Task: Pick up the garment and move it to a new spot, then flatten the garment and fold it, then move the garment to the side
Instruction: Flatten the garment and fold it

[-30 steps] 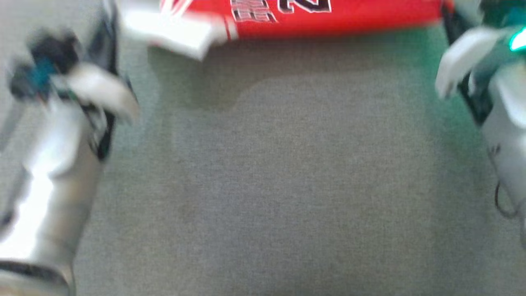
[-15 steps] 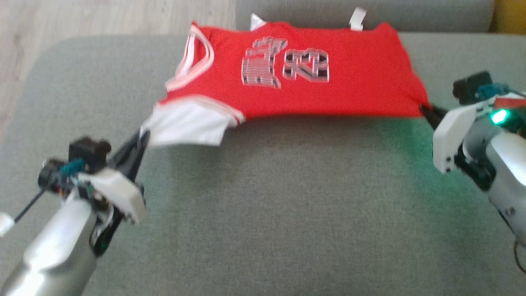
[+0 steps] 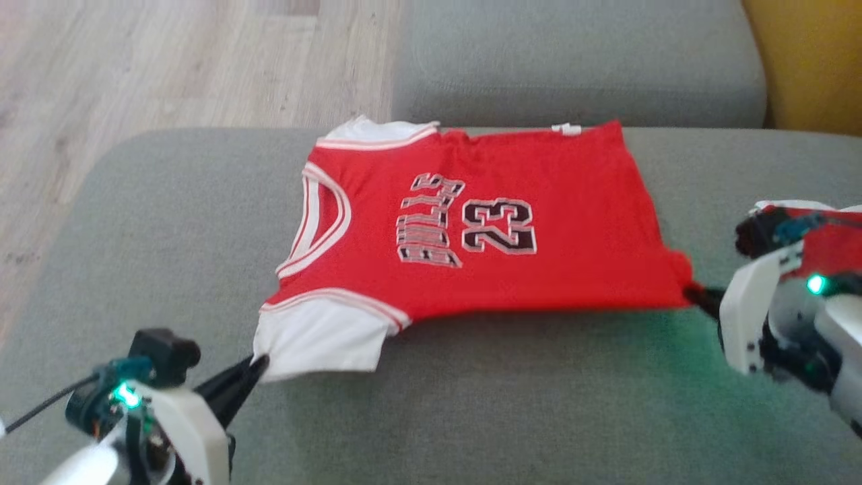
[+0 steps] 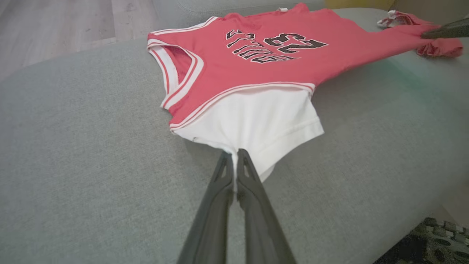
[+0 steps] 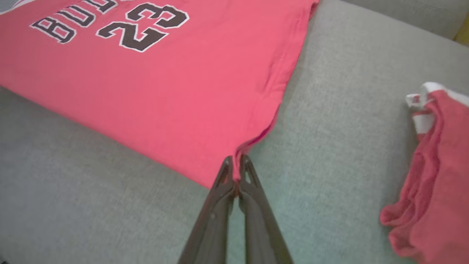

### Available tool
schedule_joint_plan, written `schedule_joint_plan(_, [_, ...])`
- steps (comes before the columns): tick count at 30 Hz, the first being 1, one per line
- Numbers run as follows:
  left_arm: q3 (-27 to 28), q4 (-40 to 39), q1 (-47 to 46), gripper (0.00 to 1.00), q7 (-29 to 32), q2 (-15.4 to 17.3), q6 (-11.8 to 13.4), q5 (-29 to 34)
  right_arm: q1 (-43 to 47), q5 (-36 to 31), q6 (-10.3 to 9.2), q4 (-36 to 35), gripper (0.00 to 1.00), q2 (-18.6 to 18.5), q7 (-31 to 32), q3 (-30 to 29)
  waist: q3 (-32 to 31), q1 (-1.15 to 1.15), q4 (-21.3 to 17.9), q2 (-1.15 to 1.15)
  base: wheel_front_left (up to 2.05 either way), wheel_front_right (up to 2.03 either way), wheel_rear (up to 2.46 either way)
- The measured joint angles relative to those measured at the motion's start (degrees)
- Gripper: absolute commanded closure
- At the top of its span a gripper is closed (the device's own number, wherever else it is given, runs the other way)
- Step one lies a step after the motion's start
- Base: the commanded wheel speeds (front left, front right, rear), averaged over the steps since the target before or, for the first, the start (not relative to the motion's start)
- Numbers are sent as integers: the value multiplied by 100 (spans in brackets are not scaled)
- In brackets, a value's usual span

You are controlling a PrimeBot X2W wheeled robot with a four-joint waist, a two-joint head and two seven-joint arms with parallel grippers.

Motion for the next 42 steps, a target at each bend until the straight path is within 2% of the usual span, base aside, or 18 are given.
schedule_joint_plan(3, [36, -452, 259, 100, 143, 209, 208, -100, 238, 330, 0, -386, 100, -144, 156, 58, -73, -1, -33, 0, 0, 0, 0])
schedule_joint_plan(7, [100, -745, 328, 100, 169, 290, 417, -122, 336, 523, 0, -693, 100, -225, 234, 47, -28, 2, -91, 0, 0, 0, 0])
schedule_joint_plan(14, [98, -695, 188, 100, 274, 277, 421, -92, 282, 454, 0, -870, 100, -247, 277, -76, 161, 1, -155, 0, 0, 0, 0])
schedule_joint_plan(20, [107, -346, -556, 100, 522, 238, 410, 41, -104, 349, 0, -759, 100, -176, 305, -345, 511, 2, -194, 0, 0, 0, 0])
schedule_joint_plan(23, [103, -46, -961, 100, 622, 153, 349, 84, -328, 447, 0, -686, 100, -27, 307, -534, 715, 2, -200, 0, 0, 0, 0])
schedule_joint_plan(32, [-9, 1172, -2171, 100, 714, -264, -11, 439, -904, 261, 0, -268, 100, 263, 309, -581, 1181, 2, -246, 0, 0, 0, 0])
schedule_joint_plan(36, [-189, 1870, -2851, 100, 694, -468, -154, 714, -1044, 201, 0, -36, 100, 421, 309, -568, 1353, 2, -287, 0, 0, 0, 0])
schedule_joint_plan(42, [-514, 2562, -3393, 100, 567, -694, -254, 984, -1273, 143, 0, 189, 100, 603, 290, -510, 1527, 2, -371, 0, 0, 0, 0])
